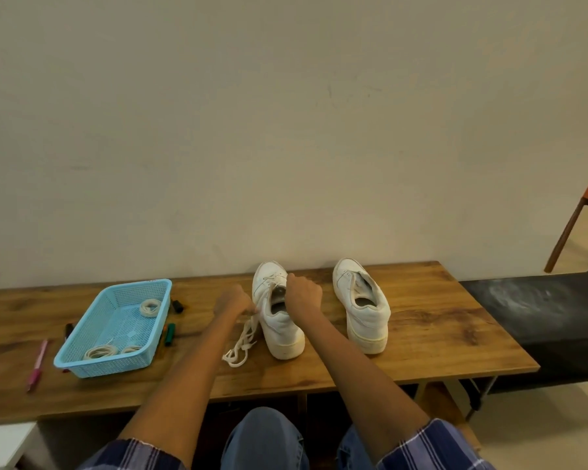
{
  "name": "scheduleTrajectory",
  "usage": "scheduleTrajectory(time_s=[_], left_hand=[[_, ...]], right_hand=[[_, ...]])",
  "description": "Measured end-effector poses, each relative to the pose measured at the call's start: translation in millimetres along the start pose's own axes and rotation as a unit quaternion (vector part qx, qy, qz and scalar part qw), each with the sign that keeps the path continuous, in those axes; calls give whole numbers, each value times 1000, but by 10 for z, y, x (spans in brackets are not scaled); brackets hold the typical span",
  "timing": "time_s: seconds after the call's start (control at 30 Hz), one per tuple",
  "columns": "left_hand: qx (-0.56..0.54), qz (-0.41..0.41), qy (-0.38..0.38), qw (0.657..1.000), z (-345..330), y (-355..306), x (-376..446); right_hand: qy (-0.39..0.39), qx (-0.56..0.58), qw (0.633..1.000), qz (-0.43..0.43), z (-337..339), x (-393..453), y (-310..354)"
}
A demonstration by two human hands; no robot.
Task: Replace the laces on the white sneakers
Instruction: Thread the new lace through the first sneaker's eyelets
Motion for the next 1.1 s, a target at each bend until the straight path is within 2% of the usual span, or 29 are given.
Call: scheduleTrajectory(time_s=[0.13,0.23,0.33,0.5,0.57,0.63,0.67,0.73,0.83,0.9,0.97,1.03,1.1], left_hand=[[-176,-94,-15,980,125,-245,103],[-159,-136,6,978,9,-404,106],[-168,-133,0,977,-39,-405,75],[-225,-78,-163,957,417,-226,-126],[-338,-52,-216,915,655,-136,-228],[-502,-40,-205,839,813,-90,-255],[-565,-29,-182,804,867,-94,-262],[-642,-11,-116,758,921,-155,-269],[-700,-31,6,713,971,-384,-345],[-690,-72,77,716,950,-564,-390],[-681,-105,108,717,909,-684,-427],[-668,-118,99,728,895,-730,-457],[-650,-113,69,748,909,-722,-463]], right_hand=[[-2,-6,1000,2,-14,41,-1],[-5,-7,1000,4,-17,44,4],[-7,-4,1000,0,-41,40,-15],[0,16,1000,-22,-53,48,-50],[4,29,999,-30,-57,34,-67],[14,48,998,-36,-72,20,-91],[22,55,997,-39,-77,19,-103],[35,63,996,-50,-80,20,-144],[-6,108,992,-59,132,33,-164],[-30,231,972,-16,282,54,-25],[5,422,906,36,389,55,223],[74,555,827,43,434,18,451],[108,579,808,36,463,21,551]])
Point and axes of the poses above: each hand's wrist, its own x-axis towards the middle knuckle, its own z-axis out of the back of the hand, y = z × x, the point moved 10 cm from there along x, towards the middle knuckle, and after that the axes turned 3 degrees about z, right-handed, at the moved point
